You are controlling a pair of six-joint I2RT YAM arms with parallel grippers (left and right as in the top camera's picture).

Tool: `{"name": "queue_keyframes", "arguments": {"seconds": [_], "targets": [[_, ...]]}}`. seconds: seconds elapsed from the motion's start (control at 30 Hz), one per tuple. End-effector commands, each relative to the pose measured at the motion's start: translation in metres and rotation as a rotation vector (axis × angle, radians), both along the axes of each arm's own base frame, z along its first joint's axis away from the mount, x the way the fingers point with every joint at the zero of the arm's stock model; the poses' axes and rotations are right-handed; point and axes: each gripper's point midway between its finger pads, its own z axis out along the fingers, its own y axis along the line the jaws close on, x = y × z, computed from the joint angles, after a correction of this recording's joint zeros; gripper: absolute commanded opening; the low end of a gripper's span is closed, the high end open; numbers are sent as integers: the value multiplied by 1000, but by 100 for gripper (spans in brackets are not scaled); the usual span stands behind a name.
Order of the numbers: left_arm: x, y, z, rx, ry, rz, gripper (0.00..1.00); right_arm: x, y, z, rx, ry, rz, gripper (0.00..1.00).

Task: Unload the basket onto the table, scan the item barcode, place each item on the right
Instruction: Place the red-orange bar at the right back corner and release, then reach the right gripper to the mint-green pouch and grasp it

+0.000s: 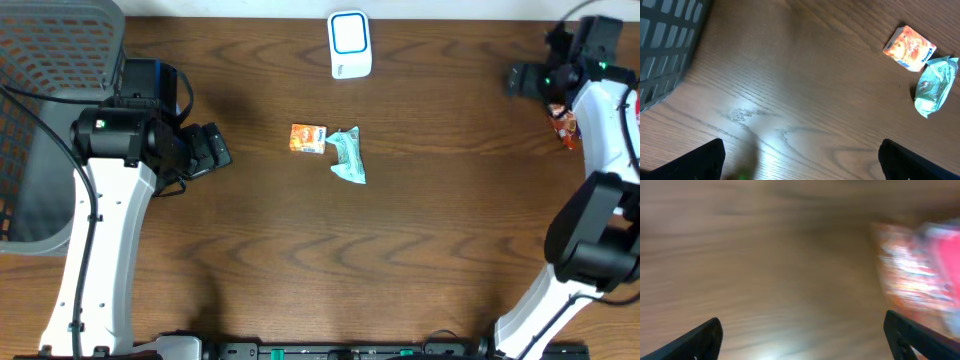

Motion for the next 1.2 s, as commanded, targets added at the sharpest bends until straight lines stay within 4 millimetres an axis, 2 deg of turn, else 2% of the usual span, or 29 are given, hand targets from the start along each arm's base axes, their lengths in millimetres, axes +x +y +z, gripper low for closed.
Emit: {"name": "queue_keyframes", "arguments": {"seconds": [0.0,0.07,0.2,0.27,0.3,0.33,0.5,0.6,0.7,0.8,1.0,1.17], "targets": [[0,2,-3,7,12,13,98,-7,102,48,384,-62,235,93],[0,2,-3,7,12,13,98,-20,132,42,447,-2,290,91],[0,2,-3,7,12,13,98,-44,180,19,467,111,362,80],[0,2,-3,7,12,13,98,-57,206,6,471,157,410,78],[0,2,-3,7,12,13,98,-70,230,-7,462,195,455,76],[0,2,-3,7,12,13,98,-76,240,-14,446,215,468,75],[0,2,-3,7,12,13,98,-95,266,-52,344,309,386,74],[0,2,-3,7,12,13,98,-107,289,-66,360,333,376,74],[0,2,-3,7,12,13,98,-112,301,-71,338,325,404,73],[0,2,-3,7,12,13,98,-117,311,-74,302,323,422,66],[0,2,-3,7,12,13,98,-126,342,-70,290,291,499,61],[0,2,-3,7,12,13,98,-119,344,-67,222,260,464,57]]}}
